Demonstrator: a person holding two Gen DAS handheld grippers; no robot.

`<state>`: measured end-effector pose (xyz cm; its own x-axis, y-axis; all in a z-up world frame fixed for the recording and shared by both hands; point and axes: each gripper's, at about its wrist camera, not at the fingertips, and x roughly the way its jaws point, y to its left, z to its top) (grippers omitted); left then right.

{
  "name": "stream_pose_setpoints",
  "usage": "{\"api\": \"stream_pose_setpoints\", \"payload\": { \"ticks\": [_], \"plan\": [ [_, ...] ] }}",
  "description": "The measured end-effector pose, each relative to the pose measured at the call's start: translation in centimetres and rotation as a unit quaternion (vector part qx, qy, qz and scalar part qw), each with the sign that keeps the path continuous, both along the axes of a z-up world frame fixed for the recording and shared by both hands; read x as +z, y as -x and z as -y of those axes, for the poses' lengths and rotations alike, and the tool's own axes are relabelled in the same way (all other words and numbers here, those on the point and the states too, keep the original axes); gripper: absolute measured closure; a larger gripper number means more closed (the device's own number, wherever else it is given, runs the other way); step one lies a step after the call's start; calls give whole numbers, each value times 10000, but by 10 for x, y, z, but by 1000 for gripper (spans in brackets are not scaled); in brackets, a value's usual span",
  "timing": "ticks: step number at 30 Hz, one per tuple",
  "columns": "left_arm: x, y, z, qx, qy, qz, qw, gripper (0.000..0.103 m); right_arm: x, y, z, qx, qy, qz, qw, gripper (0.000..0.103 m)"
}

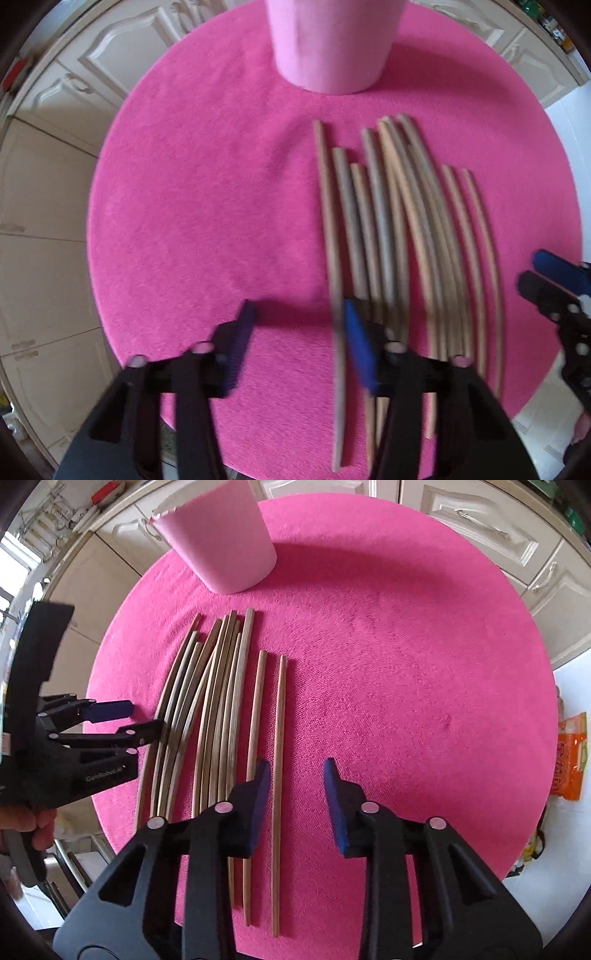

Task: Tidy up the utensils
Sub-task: 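Lower the left tool and grasp one wooden chopstick while the right tool grasps another, then lift both chopsticks over the pink cup and open both tools to drop them in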

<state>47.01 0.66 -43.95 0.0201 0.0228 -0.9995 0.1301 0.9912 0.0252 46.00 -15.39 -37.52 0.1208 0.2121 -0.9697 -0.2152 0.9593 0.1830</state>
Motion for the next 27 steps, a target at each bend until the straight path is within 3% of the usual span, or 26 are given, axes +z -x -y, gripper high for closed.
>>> {"api": "stream_pose_setpoints", "payload": {
  "ticks": [5,10,14,18,23,27],
  "plan": [
    [4,-7,-4,80,125,-104,9998,91,-8,-8,-17,155,215,-187,9995,88],
    [2,-8,-34,245,462,-172,9985,95,-26,-12,-34,294,544,-400,9973,91],
    [6,-9,-48,284,682,-116,9972,98,-26,-15,-37,313,658,-314,9968,96],
    [24,-3,-69,424,1001,90,9940,98,-21,-25,-15,-59,162,-480,9987,97],
    [55,3,-80,394,1399,583,9877,98,1,-32,9,-359,-403,-317,9980,97],
    [101,14,-88,356,1826,1227,9748,98,28,-45,26,-562,-889,-61,9944,97]
  ]
}}
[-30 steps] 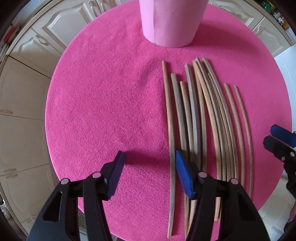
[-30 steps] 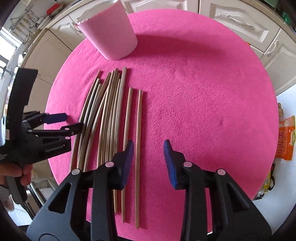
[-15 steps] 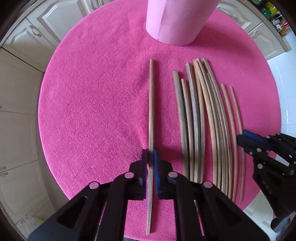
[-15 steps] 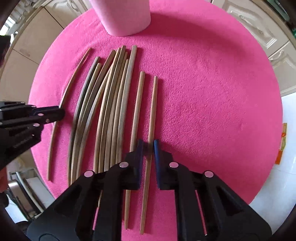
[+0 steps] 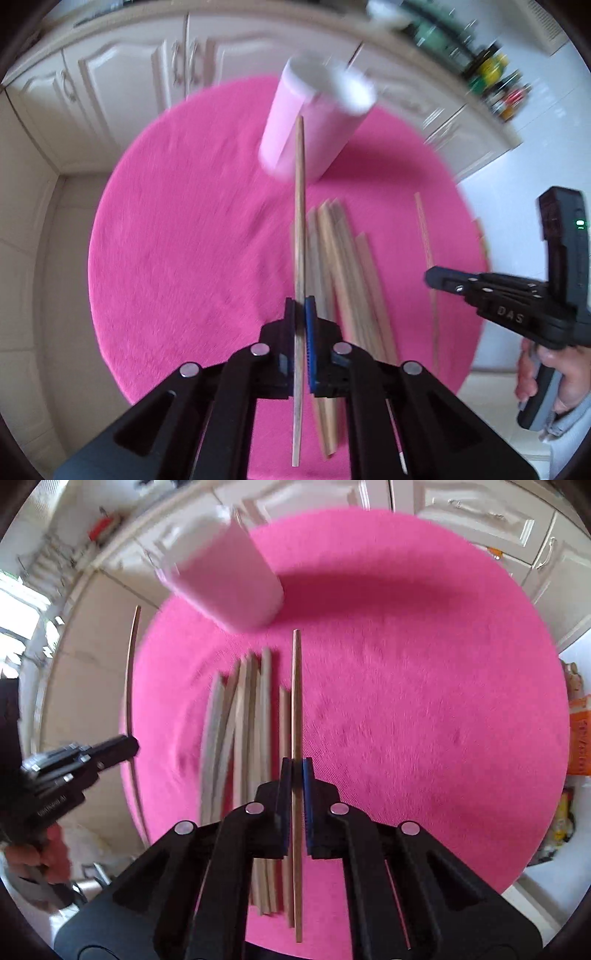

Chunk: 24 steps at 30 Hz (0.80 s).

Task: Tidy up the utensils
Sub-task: 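Lift both chopsticks over the pink cup and open both tools to drop them in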

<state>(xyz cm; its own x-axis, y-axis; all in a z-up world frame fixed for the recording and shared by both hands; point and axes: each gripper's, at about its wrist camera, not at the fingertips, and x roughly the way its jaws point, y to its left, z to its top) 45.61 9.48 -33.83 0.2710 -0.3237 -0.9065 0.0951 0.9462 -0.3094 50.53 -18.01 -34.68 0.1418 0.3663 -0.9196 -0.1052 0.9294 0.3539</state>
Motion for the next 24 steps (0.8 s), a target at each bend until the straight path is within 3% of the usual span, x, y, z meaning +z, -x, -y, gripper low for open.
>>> {"api": "stream_pose_setpoints", "payload": {
  "ticks": [5,8,12,18,24],
  "plan": [
    [47,-10,10,164,297,969,9947,98,54,-15,7,-287,-533,736,9954,97],
    [78,-27,18,321,328,1651,9852,98,88,-35,13,-475,-817,1369,9861,97],
    [114,-67,23,551,380,2545,9648,98,126,-67,7,-672,-1075,2216,9669,97],
    [119,-132,53,883,391,3048,9475,98,145,-110,-10,-951,-1081,3265,9342,97],
    [92,-159,53,1061,253,3156,9426,98,131,-126,-32,-1110,-1099,3435,9261,97]
  ]
}}
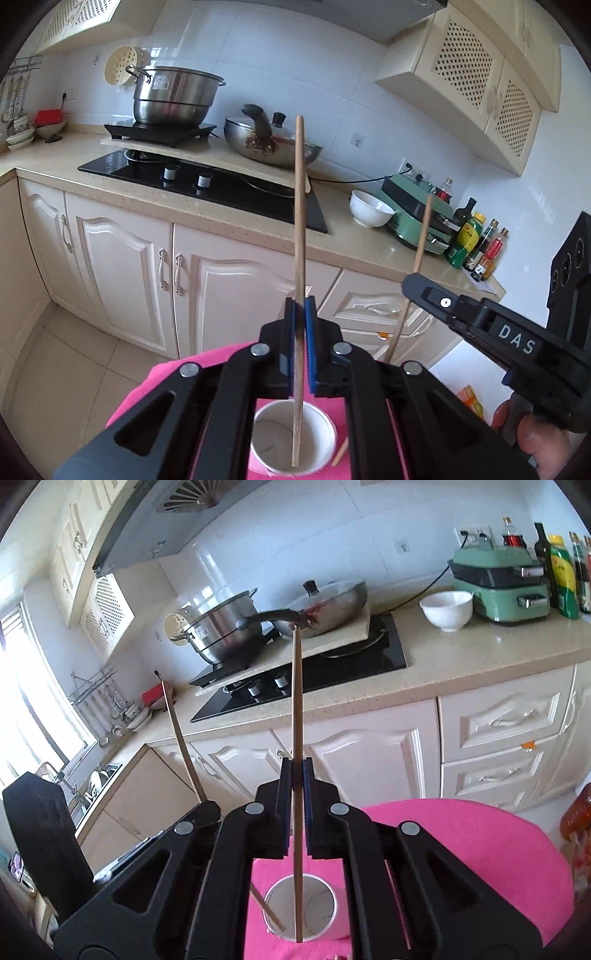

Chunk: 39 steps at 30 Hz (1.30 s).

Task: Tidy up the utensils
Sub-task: 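Lift both chopsticks over the pink cup and open both tools to drop them in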

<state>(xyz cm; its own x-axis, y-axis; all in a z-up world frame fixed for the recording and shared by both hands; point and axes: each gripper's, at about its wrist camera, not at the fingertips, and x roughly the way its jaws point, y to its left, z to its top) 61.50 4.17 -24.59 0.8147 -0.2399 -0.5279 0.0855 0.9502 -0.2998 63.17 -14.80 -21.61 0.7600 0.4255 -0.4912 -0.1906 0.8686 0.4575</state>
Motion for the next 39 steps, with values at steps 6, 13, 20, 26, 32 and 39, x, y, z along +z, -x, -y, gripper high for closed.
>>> {"api": "stream_pose_setpoints", "payload": {
  "ticks": [6,13,20,26,32,39],
  "plan": [
    [-29,-3,1,50,-62,-190,9998,98,-26,0,-14,47,280,-43,9996,97],
    [-42,13,1,39,-108,-377,9992,98,-36,20,-8,141,501,-167,9985,97],
    [-58,40,5,-50,-259,-727,9970,98,-39,53,-6,288,776,-203,9964,97],
    [-67,54,7,-44,-327,-993,9945,97,-51,69,-11,405,904,-363,9944,97],
    [-68,68,3,193,-410,-1177,9920,71,-55,77,-11,403,882,-484,9941,96],
    [-75,97,-6,290,-399,-1520,9871,68,-54,85,-12,395,880,-614,9934,90]
  ]
}}
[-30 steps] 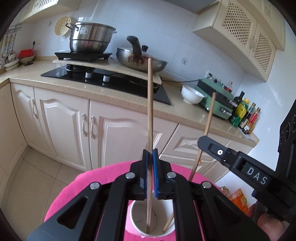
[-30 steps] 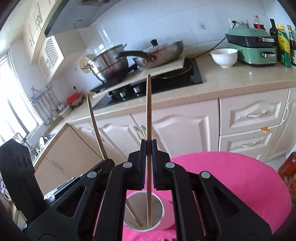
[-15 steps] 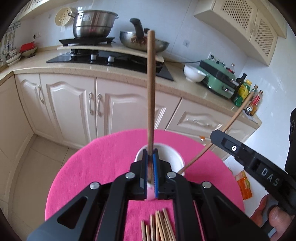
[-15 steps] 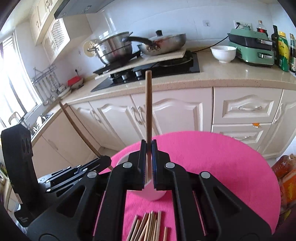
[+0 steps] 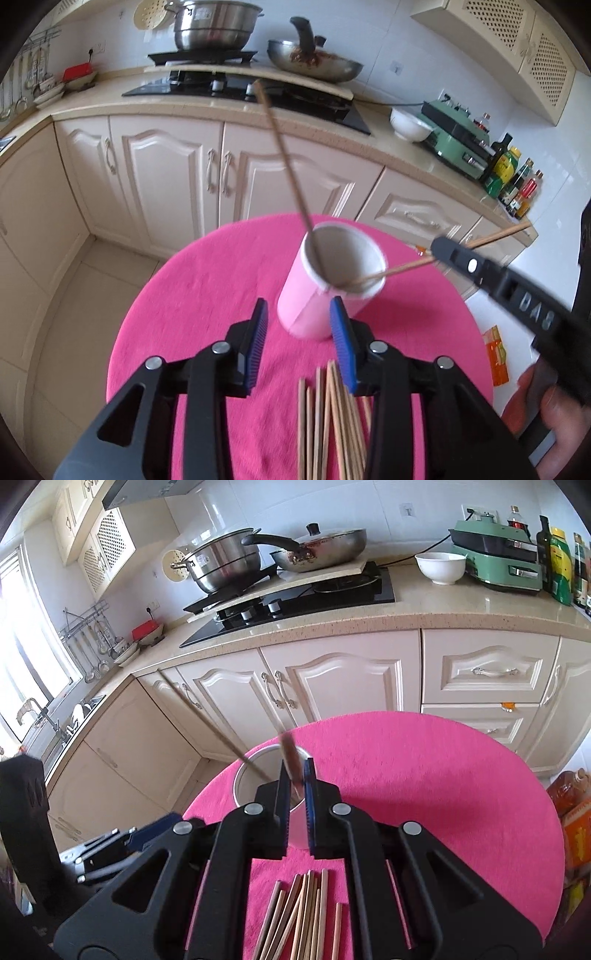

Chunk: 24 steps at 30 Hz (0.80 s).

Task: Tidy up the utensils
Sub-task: 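Lift both chopsticks over the pink cup and open both tools to drop them in, then lower the left tool and grasp a chopstick while the right tool grasps another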

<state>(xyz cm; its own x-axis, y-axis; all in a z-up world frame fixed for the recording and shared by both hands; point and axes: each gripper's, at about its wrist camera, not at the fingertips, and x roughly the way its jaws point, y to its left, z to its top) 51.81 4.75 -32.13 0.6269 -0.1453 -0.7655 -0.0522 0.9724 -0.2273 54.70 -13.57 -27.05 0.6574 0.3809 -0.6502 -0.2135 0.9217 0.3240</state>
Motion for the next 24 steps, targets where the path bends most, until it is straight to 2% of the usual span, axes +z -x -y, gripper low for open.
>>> {"api": "stream_pose_setpoints", "payload": {
  "ticks": [2,4,10,14,19,24],
  "plan": [
    [-4,8,-3,60,22,-115,9999,68,1,3,0,-10,-3,19,10000,77],
    [-7,14,-6,100,40,-194,9998,68,4,7,0,-30,-32,67,10000,55],
    [-24,33,-5,59,-41,-555,9984,68,19,22,10,-85,-28,225,9997,53],
    [-53,44,2,-134,-104,-1153,9932,68,25,42,32,-223,160,289,9992,50],
    [-84,53,15,-395,-303,-1710,9840,68,-8,66,52,-321,607,-233,9974,50],
    [-105,58,27,-625,-499,-2067,9751,68,-38,86,60,-334,666,-684,9949,50]
  ]
}}
